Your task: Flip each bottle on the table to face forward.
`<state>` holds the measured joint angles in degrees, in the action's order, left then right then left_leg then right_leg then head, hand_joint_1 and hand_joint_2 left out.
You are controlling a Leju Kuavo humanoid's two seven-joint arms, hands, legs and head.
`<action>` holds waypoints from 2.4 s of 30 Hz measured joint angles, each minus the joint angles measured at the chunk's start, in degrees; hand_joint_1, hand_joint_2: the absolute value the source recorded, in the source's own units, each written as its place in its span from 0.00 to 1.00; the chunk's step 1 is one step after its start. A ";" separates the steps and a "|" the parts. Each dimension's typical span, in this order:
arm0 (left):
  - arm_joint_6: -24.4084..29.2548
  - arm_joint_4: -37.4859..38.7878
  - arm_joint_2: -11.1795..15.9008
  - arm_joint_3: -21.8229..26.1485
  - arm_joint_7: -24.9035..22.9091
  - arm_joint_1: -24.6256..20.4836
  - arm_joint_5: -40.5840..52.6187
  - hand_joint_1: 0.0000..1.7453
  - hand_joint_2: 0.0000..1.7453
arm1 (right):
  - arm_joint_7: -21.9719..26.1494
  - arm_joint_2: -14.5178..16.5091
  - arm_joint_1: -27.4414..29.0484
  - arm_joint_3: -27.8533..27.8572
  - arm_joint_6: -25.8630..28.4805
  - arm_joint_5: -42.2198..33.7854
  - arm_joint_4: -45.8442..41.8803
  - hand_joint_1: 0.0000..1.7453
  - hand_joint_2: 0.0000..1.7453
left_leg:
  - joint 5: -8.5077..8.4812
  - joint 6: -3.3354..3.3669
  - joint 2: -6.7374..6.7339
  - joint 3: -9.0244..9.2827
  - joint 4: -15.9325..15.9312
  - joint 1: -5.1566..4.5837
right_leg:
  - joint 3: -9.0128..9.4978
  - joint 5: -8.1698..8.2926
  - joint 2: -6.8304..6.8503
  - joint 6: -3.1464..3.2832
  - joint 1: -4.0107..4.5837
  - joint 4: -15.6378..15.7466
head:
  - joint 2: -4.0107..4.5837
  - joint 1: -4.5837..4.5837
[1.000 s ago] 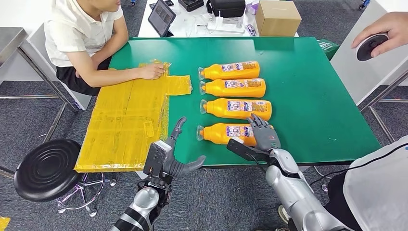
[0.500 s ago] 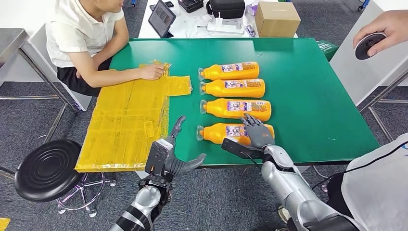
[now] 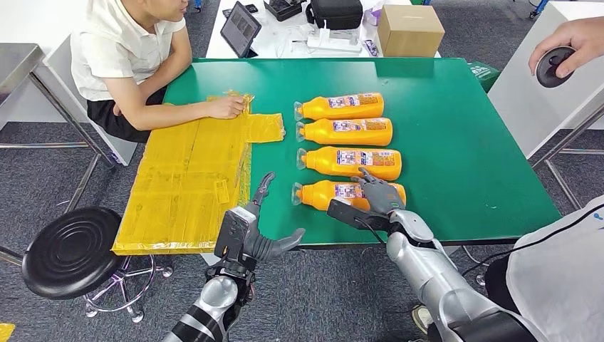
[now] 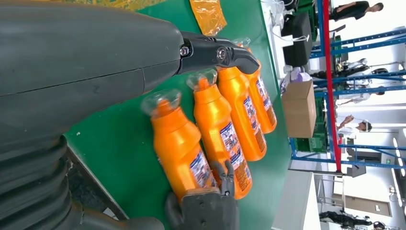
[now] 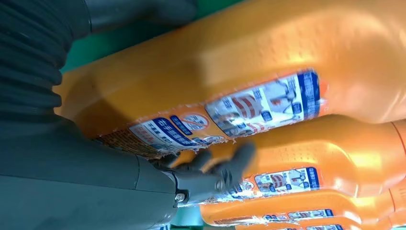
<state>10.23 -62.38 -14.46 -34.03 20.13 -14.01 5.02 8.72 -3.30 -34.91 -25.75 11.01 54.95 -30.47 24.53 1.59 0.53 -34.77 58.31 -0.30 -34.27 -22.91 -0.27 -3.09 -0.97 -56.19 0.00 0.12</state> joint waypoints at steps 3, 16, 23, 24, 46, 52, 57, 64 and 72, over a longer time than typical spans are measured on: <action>0.28 0.00 0.11 0.02 -0.01 0.38 0.09 0.00 1.00 | 0.57 -0.47 0.12 0.02 -0.22 -1.54 0.00 1.00 1.00 | 0.00 0.00 0.03 0.09 0.00 0.00 | 0.10 -0.01 0.01 0.00 0.00 0.01 | 0.00 -0.01; 0.94 -0.70 1.43 0.60 0.44 0.83 -0.31 0.00 1.00 | 10.11 -3.04 0.92 3.09 -9.05 -12.79 -0.49 1.00 1.00 | 0.21 -0.04 -0.18 0.71 -0.01 0.03 | 0.54 -0.05 -0.10 0.02 0.05 0.09 | 0.00 0.00; 1.39 -1.03 1.70 1.37 0.62 0.86 -1.09 0.00 1.00 | 11.65 -3.33 1.27 3.96 -10.82 -15.76 -0.80 1.00 1.00 | 0.21 -0.04 -0.21 0.87 -0.01 0.03 | 0.74 -0.05 -0.10 0.02 0.06 0.09 | 0.00 0.01; 1.56 -1.13 1.78 1.57 0.70 0.87 -1.27 0.00 1.00 | 12.24 -3.43 1.40 4.22 -11.34 -16.69 -0.91 1.00 1.00 | 0.21 -0.04 -0.22 0.88 -0.01 0.03 | 0.75 -0.05 -0.11 0.02 0.06 0.09 | 0.00 0.01; -8.74 -2.27 2.45 5.94 -2.59 2.62 -19.88 0.00 1.00 | 22.80 -1.47 14.67 7.39 -12.14 -30.80 -21.27 1.00 1.00 | 0.18 -0.04 -0.18 0.15 -0.02 0.06 | 0.19 -0.02 -0.16 0.02 0.08 0.04 | 0.00 0.00; -10.46 -2.72 2.83 5.92 -2.16 3.23 -21.47 0.00 1.00 | 22.22 -0.81 17.78 7.29 -11.10 -31.77 -28.52 1.00 1.00 | 0.18 -0.03 -0.07 -0.12 -0.02 0.06 | -0.06 -0.03 -0.09 0.01 0.08 0.03 | 0.00 -0.01; -17.78 -4.96 2.84 5.70 -1.29 4.03 -25.56 0.00 1.00 | 22.68 -0.09 18.45 6.46 -11.08 -31.96 -30.92 1.00 1.00 | 0.18 -0.04 -0.06 -0.26 -0.02 0.06 | -0.18 -0.04 -0.08 0.01 0.07 0.03 | 0.00 0.00; -21.74 -5.90 2.44 5.65 -3.14 3.94 -31.54 0.00 1.00 | 23.02 3.15 17.09 4.32 -9.68 -32.51 -30.98 1.00 1.00 | 0.16 -0.04 -0.06 -0.28 -0.02 0.07 | -0.23 -0.04 -0.08 0.01 0.08 0.01 | 0.00 -0.01; -22.46 -5.62 1.63 4.09 -4.73 1.87 -33.65 0.00 1.00 | 22.47 6.13 13.37 3.39 -7.06 -34.12 -28.90 1.00 1.00 | 0.12 -0.02 -0.04 -0.29 -0.02 0.06 | -0.25 -0.04 -0.07 0.01 0.07 0.01 | 0.00 -0.01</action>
<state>-12.23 -68.00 -12.84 -29.94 15.40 -12.14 -28.63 31.19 2.84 -21.54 -22.36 3.95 20.83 -59.37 24.65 1.57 0.49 -35.06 58.29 -0.24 -34.51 -22.94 -0.34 -3.08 -0.90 -56.18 0.00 0.11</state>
